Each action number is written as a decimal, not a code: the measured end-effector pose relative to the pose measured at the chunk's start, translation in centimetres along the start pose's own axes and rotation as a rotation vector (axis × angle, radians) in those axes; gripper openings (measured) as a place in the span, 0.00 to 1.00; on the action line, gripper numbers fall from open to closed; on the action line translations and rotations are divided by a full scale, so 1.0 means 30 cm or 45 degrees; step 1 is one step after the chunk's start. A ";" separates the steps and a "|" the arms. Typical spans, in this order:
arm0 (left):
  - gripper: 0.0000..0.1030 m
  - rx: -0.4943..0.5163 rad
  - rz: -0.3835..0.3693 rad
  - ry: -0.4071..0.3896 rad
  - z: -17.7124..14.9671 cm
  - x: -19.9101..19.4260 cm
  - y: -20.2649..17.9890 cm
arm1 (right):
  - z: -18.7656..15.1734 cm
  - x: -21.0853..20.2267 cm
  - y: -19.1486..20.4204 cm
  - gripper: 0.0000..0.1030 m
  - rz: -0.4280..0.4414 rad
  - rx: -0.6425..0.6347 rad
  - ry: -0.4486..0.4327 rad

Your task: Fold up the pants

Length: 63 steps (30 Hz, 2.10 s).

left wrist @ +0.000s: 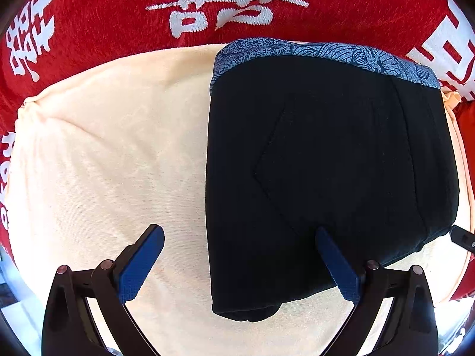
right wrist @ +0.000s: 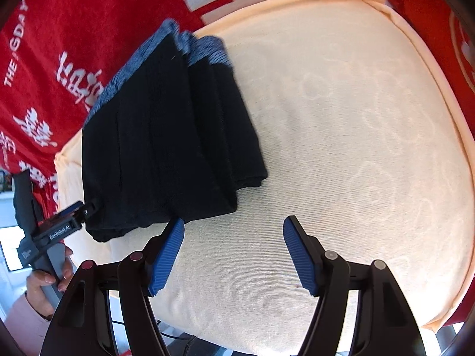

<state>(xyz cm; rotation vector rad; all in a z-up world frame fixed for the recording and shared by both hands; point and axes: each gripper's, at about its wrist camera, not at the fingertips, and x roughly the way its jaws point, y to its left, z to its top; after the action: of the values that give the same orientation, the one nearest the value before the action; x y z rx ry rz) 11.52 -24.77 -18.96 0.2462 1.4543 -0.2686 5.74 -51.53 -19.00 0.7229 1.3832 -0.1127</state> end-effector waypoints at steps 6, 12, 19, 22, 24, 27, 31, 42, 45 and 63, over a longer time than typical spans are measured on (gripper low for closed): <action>0.99 0.003 0.000 -0.001 0.009 -0.007 -0.008 | -0.001 0.000 -0.015 0.71 -0.003 0.009 -0.002; 0.99 0.005 -0.010 0.003 0.011 -0.004 -0.002 | -0.004 0.010 -0.020 0.71 0.011 0.022 0.005; 0.99 0.004 -0.017 0.005 0.007 0.002 0.004 | 0.000 0.009 -0.033 0.72 0.025 0.049 0.003; 0.99 0.002 -0.021 0.006 0.007 0.003 0.006 | 0.002 0.006 -0.038 0.73 0.029 0.059 -0.001; 0.99 0.001 -0.023 0.007 0.007 0.004 0.008 | 0.004 0.005 -0.043 0.73 0.032 0.065 -0.003; 0.99 -0.005 -0.030 0.011 0.007 0.008 0.012 | 0.010 0.003 -0.050 0.73 0.040 0.076 -0.004; 0.99 -0.005 -0.038 0.017 0.010 0.007 0.020 | 0.014 -0.005 -0.056 0.73 0.064 0.082 -0.011; 0.99 0.002 -0.128 -0.035 0.047 -0.066 0.094 | 0.056 -0.025 -0.056 0.77 0.147 0.058 -0.012; 0.99 -0.030 -0.196 -0.058 0.075 -0.083 0.139 | 0.095 -0.041 -0.035 0.77 0.192 0.026 -0.039; 0.99 -0.049 -0.686 0.084 0.208 0.106 0.205 | 0.293 0.131 -0.078 0.80 0.479 -0.225 0.158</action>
<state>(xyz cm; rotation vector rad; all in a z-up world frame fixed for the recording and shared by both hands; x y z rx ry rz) 19.69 -21.07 -21.49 -0.1774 1.5710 -0.6718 12.96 -56.69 -23.43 0.8384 1.3315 0.3517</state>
